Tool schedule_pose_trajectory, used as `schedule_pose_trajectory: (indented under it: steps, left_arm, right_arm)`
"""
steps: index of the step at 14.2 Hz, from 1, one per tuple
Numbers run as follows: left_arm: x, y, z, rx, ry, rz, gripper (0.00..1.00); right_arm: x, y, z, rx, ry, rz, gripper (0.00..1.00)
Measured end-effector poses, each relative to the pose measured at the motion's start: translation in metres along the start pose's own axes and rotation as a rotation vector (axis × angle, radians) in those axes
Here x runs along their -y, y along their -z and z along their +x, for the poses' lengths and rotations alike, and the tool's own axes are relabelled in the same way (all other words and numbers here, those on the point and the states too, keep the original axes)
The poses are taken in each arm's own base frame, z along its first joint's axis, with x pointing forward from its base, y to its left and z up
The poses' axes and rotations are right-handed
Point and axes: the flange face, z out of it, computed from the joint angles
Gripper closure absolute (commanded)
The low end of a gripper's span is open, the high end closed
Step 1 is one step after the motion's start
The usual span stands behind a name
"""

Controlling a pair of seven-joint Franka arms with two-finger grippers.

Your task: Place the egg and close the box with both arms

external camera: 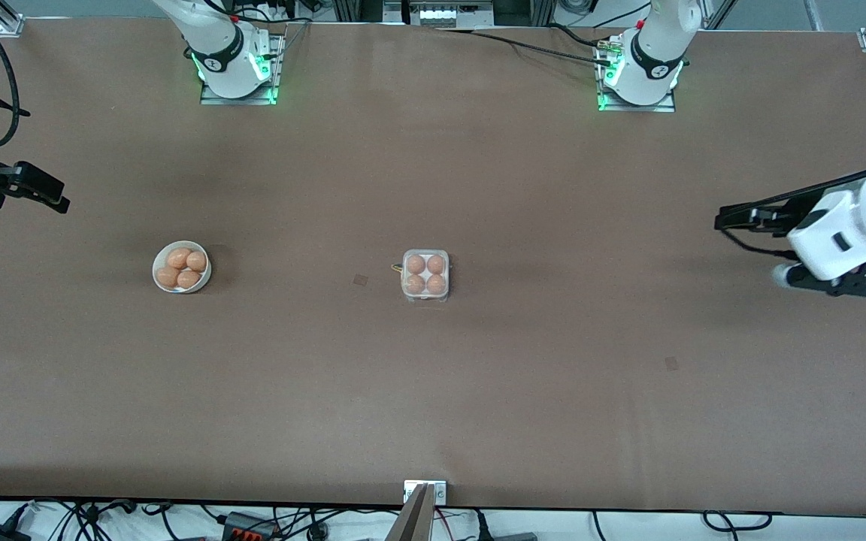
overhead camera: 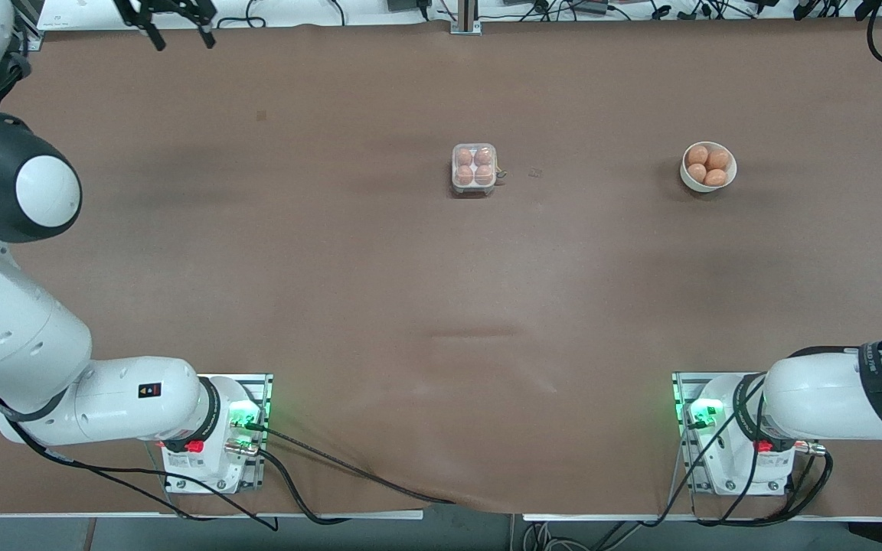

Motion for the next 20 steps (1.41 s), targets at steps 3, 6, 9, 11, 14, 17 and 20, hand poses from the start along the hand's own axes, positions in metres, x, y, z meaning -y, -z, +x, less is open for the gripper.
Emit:
schedule_pose_trajectory:
  steps: [3, 6, 9, 11, 14, 17, 20]
  left_arm:
    - [0.011, 0.016, -0.034, -0.148, 0.02, 0.089, 0.0]
    - [0.0, 0.034, -0.073, -0.222, 0.01, 0.122, 0.0]
    - [-0.002, 0.04, -0.085, -0.244, 0.013, 0.092, 0.0]
    - [-0.002, 0.04, -0.085, -0.247, 0.01, 0.091, 0.0]
    - [-0.013, 0.04, -0.085, -0.249, -0.009, 0.094, 0.0]
    - [-0.013, 0.04, -0.085, -0.248, -0.01, 0.094, 0.0]
    - [-0.012, 0.04, -0.086, -0.248, -0.008, 0.094, 0.0]
  right_arm:
    - [0.0, 0.001, 0.0, -0.001, 0.0, 0.0, 0.0]
    - [0.0, 0.001, 0.0, -0.001, 0.0, 0.0, 0.0]
    - [0.0, 0.001, 0.0, -0.001, -0.001, 0.0, 0.0]
    - [0.0, 0.001, 0.0, 0.002, -0.001, 0.0, 0.0]
    - [0.0, 0.0, -0.001, 0.004, 0.0, 0.0, 0.0]
    - [0.0, 0.0, -0.001, 0.01, 0.0, 0.0, 0.0]
    - [0.0, 0.0, -0.002, 0.014, 0.002, 0.0, 0.0]
